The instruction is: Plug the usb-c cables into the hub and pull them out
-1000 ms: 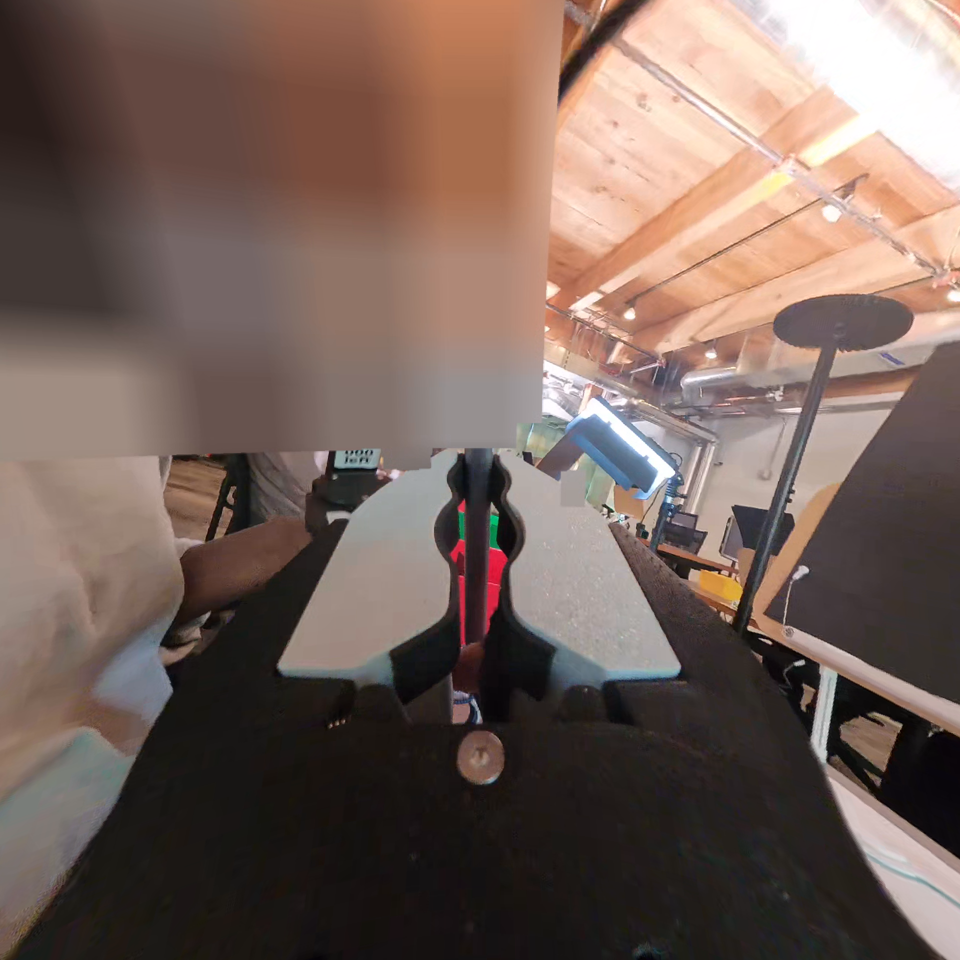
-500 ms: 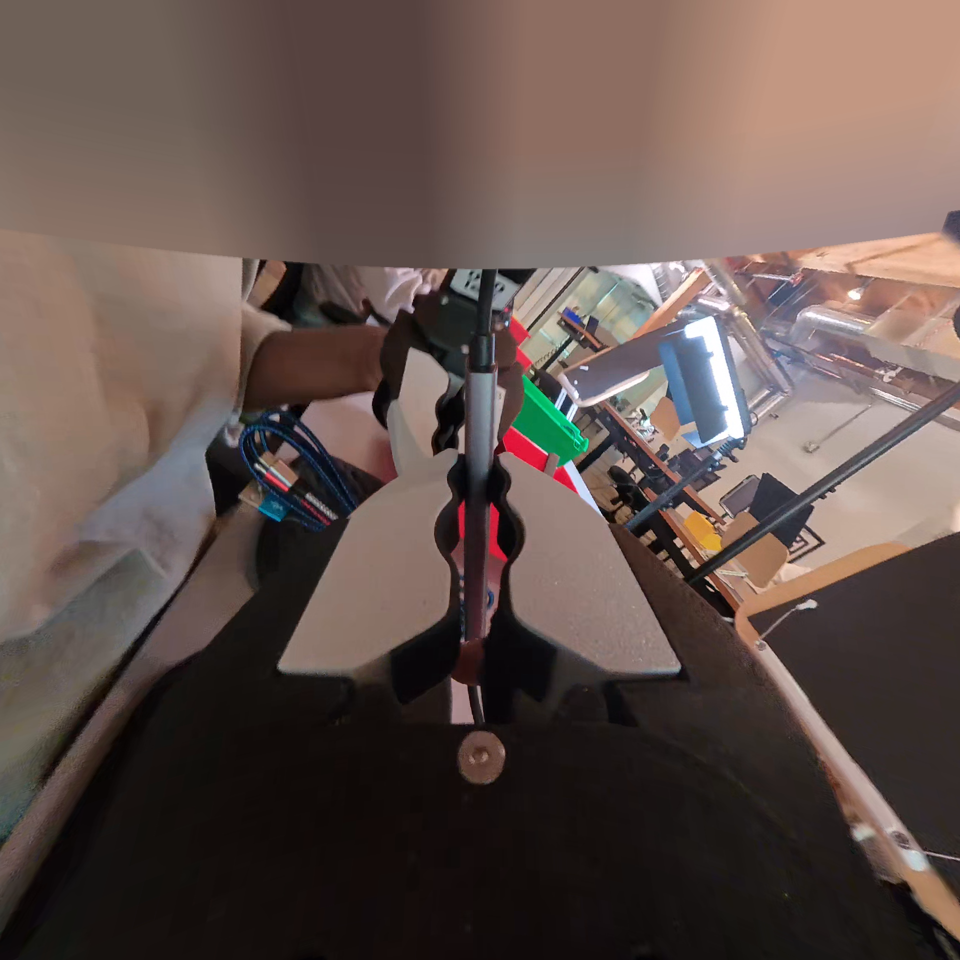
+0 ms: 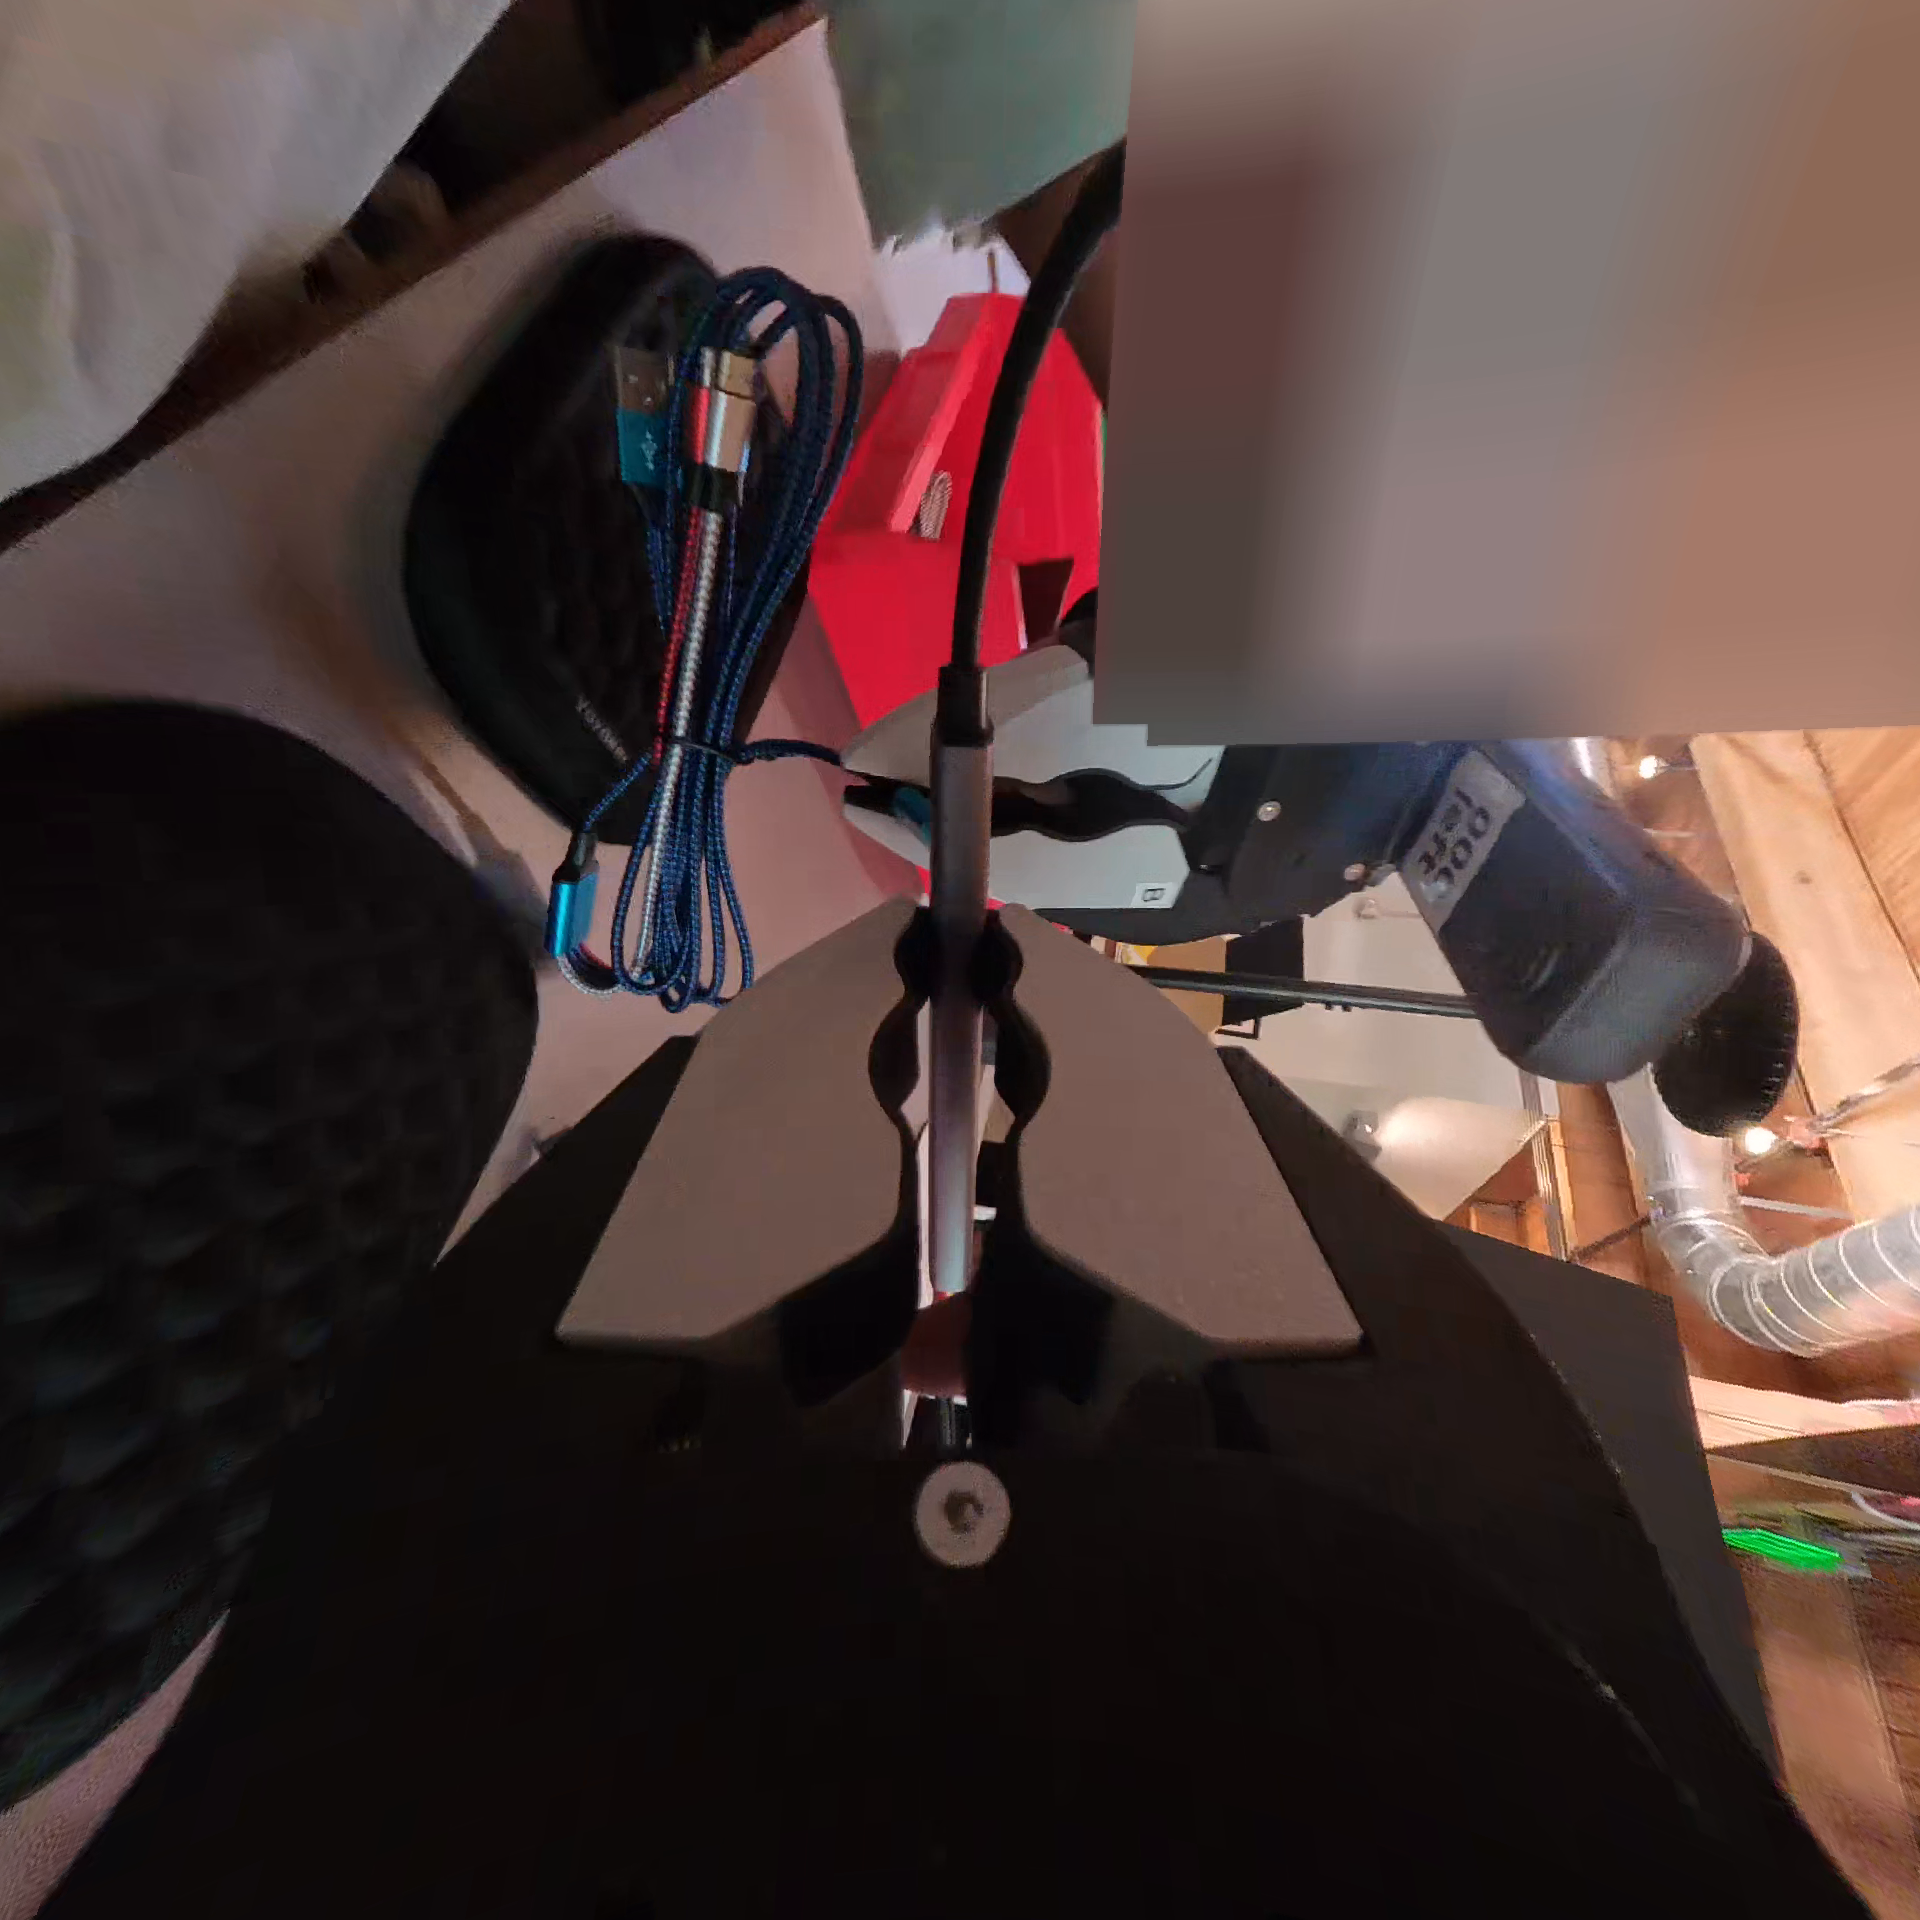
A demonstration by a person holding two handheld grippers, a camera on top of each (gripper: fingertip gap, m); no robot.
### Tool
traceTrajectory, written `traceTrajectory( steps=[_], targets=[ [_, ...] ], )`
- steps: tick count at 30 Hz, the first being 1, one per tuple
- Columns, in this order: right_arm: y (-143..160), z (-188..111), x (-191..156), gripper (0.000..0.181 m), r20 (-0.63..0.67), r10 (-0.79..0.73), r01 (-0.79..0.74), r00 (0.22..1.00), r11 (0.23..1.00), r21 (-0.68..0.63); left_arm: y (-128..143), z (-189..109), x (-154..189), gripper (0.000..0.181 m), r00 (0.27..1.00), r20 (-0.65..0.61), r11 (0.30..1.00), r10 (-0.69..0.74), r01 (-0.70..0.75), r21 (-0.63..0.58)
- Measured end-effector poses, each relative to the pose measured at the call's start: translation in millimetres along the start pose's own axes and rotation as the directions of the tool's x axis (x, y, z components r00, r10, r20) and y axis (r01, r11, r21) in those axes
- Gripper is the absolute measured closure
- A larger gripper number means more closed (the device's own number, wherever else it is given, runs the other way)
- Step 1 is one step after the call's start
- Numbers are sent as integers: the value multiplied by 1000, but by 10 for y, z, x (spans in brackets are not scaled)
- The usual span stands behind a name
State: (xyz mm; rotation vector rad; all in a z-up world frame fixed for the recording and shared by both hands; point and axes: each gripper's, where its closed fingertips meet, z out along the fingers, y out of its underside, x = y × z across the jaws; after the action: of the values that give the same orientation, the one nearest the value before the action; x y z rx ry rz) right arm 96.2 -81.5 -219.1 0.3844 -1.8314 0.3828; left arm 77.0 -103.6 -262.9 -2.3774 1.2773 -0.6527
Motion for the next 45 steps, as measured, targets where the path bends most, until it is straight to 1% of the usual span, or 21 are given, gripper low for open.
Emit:
traceTrajectory(
  steps=[4,8,11,12,15,17,19,20,22,23,25,28,30,33,36,37,38,39,42,43,45],
  targets=[
    [67,69,-123,173,31,25,-24,999,1000,-13,31,87,-38,177,1000,-8,999,-5,5,47],
    [59,119,-332,173,175,39,-36,984,999,-18,105,207,-61,177,1000,-14,1000,-26,26,17],
    [228,80,-513,173,241,14,8,970,996,-91,99,324,-115,177,1000,23,1000,-20,20,18],
    [292,57,-593,172,251,37,-9,967,994,-113,77,378,-126,177,999,27,999,-17,17,36],
    [376,-16,-813,173,244,141,-108,959,983,-146,-8,563,-197,177,999,43,994,0,-4,106],
    [426,-74,-881,173,214,189,-152,958,972,-181,-71,696,-275,177,997,71,988,17,-28,155],
    [451,-139,-913,173,178,238,-201,955,958,-203,-140,808,-365,176,987,145,975,63,-92,202],
    [455,-171,-923,173,160,258,-223,953,952,-210,-156,844,-447,177,972,221,970,79,-126,208],
    [458,-232,-939,173,130,280,-248,951,943,-221,-133,902,-579,176,912,379,960,158,-231,155],
    [461,-258,-946,173,118,291,-260,949,939,-226,-116,922,-626,173,864,453,948,220,-299,109],
    [460,-294,-953,172,93,315,-288,944,931,-225,-173,911,-641,170,758,563,898,329,-436,61],
    [461,-317,-960,173,67,334,-312,940,924,-222,-208,862,-663,160,663,640,854,390,-520,18],
    [454,-322,-958,173,52,336,-317,940,922,-220,-235,796,-691,156,557,694,801,455,-597,-46],
    [446,-329,-946,173,31,345,-331,938,919,-213,-220,785,-695,154,375,685,672,625,-705,-227],
    [450,-340,-918,173,10,355,-345,935,916,-205,-268,800,-646,152,190,622,492,760,-794,-358],
    [453,-345,-907,173,3,359,-352,933,914,-201,-289,800,-644,150,142,602,444,786,-807,-389],
    [456,-350,-898,172,-2,364,-358,931,912,-199,-300,812,-653,150,120,583,414,804,-816,-404],
    [459,-354,-889,172,-7,369,-363,930,911,-196,-308,829,-667,151,114,565,396,817,-823,-407],
    [469,-368,-864,173,-25,377,-375,926,907,-191,-298,932,-704,168,115,503,349,856,-848,-400],
    [470,-373,-859,173,-32,383,-382,923,905,-188,-301,967,-718,174,119,496,345,860,-853,-393],
    [471,-381,-870,172,-38,393,-393,919,901,-186,-339,996,-754,175,135,528,364,839,-861,-357]
  ],
)
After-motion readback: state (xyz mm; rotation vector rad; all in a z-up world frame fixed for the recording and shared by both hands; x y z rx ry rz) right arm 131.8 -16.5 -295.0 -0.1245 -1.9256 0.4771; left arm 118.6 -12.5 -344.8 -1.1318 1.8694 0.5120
